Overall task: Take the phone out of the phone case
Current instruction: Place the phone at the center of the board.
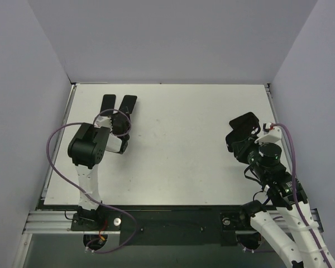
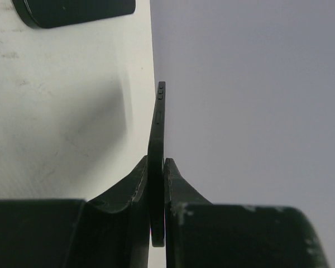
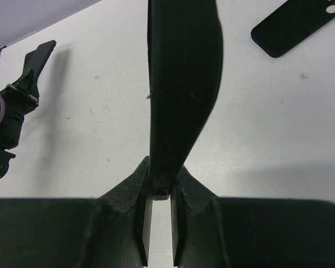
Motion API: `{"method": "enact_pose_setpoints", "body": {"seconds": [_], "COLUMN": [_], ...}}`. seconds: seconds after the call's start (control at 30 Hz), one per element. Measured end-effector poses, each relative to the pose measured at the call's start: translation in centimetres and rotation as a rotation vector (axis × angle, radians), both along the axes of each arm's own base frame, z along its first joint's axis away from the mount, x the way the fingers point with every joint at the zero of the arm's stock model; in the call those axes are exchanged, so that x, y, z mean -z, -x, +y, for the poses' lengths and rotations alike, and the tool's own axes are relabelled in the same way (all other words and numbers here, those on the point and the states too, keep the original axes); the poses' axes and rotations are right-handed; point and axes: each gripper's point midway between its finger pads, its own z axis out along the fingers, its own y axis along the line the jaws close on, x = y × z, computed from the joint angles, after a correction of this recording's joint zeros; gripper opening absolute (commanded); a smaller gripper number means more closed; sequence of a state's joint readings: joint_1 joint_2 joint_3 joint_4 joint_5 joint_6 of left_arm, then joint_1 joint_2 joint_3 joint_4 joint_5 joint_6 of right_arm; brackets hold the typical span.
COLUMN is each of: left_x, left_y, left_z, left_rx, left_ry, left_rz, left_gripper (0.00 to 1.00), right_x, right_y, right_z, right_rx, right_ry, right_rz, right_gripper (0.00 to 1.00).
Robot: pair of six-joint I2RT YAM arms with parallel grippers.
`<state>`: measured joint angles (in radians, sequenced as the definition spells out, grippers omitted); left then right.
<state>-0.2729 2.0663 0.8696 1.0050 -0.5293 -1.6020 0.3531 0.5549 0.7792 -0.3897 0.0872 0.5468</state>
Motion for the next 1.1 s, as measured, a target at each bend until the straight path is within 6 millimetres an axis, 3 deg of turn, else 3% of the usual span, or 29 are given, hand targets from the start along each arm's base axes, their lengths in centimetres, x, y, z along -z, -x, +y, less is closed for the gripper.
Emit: {"method": "enact_pose_setpoints", "body": {"seconds": [0.3, 0.53, 0.87, 0.97, 1.1], "left_x": [3.3, 3.2, 4.5, 4.9, 6.1], "left_y": [-1.9, -2.8, -3.3, -3.5, -3.5], "left_z": [3.0, 3.8, 3.7, 3.6, 3.2], "left_rx": [-0.149, -0.192, -0.198, -0.193, -0.165], "left_ry": [0.031, 0.032, 0.041, 0.056, 0.1], "left_rz": [0.003, 0.007, 0.044, 0.061, 0.109], "left_gripper": [0.02, 0.06, 0.33, 0.33, 0.42], "right_x": [0.4, 0.4, 0.6, 0.9, 0.9], "right_y": [0.4, 0.4, 0.3, 0.3, 0.0], "right_z": [-0.3, -0.4, -0.2, 0.1, 0.7], "right_rx": [-0.002, -0.001, -0.011, -0.023, -0.044], "right_ry": [0.008, 0.005, -0.001, -0.008, -0.017], "right_rz": [0.017, 0.019, 0.032, 0.05, 0.099], "right_gripper": [0.0, 0.0, 0.0, 0.0, 0.0]}}
